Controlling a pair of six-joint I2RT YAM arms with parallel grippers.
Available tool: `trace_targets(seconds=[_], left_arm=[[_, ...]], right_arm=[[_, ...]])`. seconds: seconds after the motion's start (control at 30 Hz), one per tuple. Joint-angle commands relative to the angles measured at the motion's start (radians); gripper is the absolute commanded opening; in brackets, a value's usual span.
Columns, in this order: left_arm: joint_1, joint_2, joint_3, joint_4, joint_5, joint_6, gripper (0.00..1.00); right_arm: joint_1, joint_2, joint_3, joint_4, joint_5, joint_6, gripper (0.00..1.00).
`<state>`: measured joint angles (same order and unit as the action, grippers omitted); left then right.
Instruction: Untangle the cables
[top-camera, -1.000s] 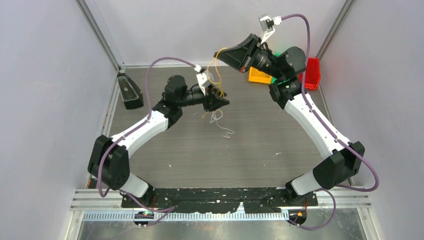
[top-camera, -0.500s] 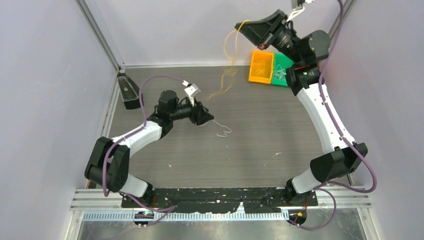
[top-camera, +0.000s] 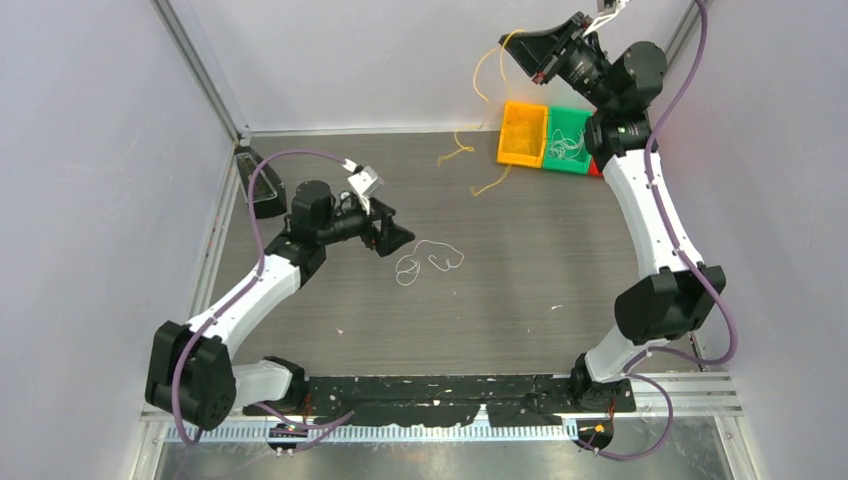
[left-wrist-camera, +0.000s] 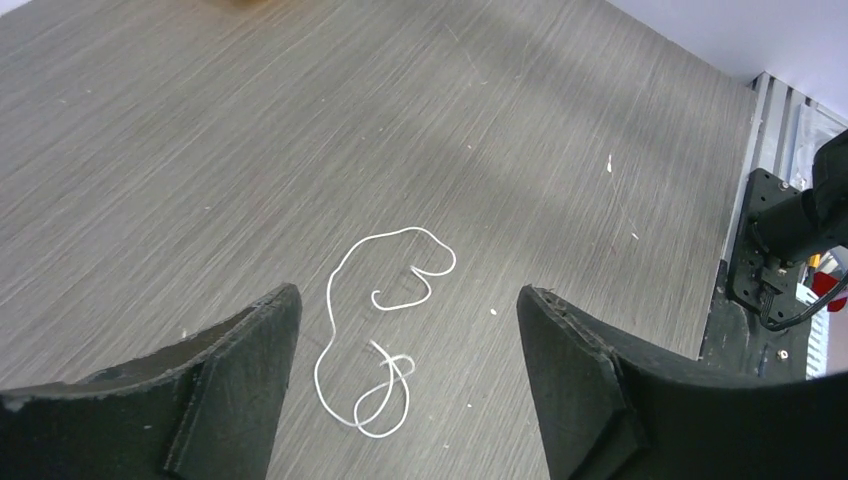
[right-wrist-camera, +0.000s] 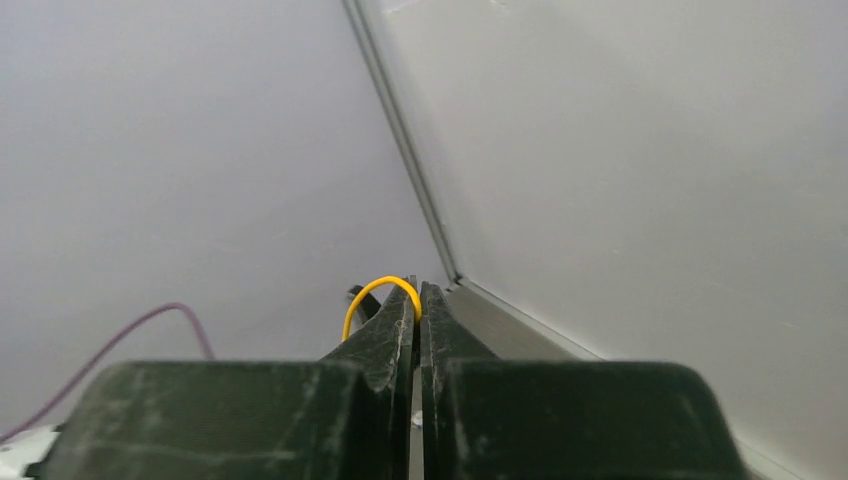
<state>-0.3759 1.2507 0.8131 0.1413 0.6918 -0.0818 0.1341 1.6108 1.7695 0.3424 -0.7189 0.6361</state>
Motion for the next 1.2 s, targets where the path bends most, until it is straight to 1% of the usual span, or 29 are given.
trace_targets(seconds=[0.0,0.13,0.27,0.47,0.6,0.67,0.8,1.0,1.17], left_arm=[[0.012,-0.065,0.031,-0.07,-0.005,0.036,0.83],[0.013,-0.091,0.05,-0.109,-0.023,0.055,0.88],[0.024,-0.099,0.062,-0.136,-0.04,0.057,0.89],[0.041,-0.116,0.05,-0.179,-0.061,0.057,0.9],[0.051,-0.13,0.043,-0.202,-0.079,0.062,0.91],[0.056,-0.133,0.041,-0.212,-0.083,0.063,0.91],[0.061,-0.133,0.042,-0.231,-0.095,0.069,0.91],[0.068,-0.119,0.057,-0.262,-0.104,0.077,0.91],[0.074,-0.101,0.073,-0.274,-0.104,0.077,0.91]], right_arm=[[-0.039,0.063,0.072,-0.048,0.014,-0.144,0.06],[-0.054,0.143,0.112,-0.071,0.013,-0.19,0.05],[-0.066,0.234,0.163,-0.092,0.037,-0.244,0.05],[-0.093,0.374,0.25,-0.121,0.143,-0.37,0.05],[-0.118,0.487,0.334,-0.12,0.191,-0.393,0.05],[-0.152,0.528,0.382,-0.122,0.204,-0.397,0.05],[-0.168,0.602,0.468,-0.12,0.219,-0.408,0.05],[-0.169,0.677,0.506,-0.096,0.239,-0.429,0.05],[-0.171,0.722,0.51,-0.07,0.301,-0.508,0.06]])
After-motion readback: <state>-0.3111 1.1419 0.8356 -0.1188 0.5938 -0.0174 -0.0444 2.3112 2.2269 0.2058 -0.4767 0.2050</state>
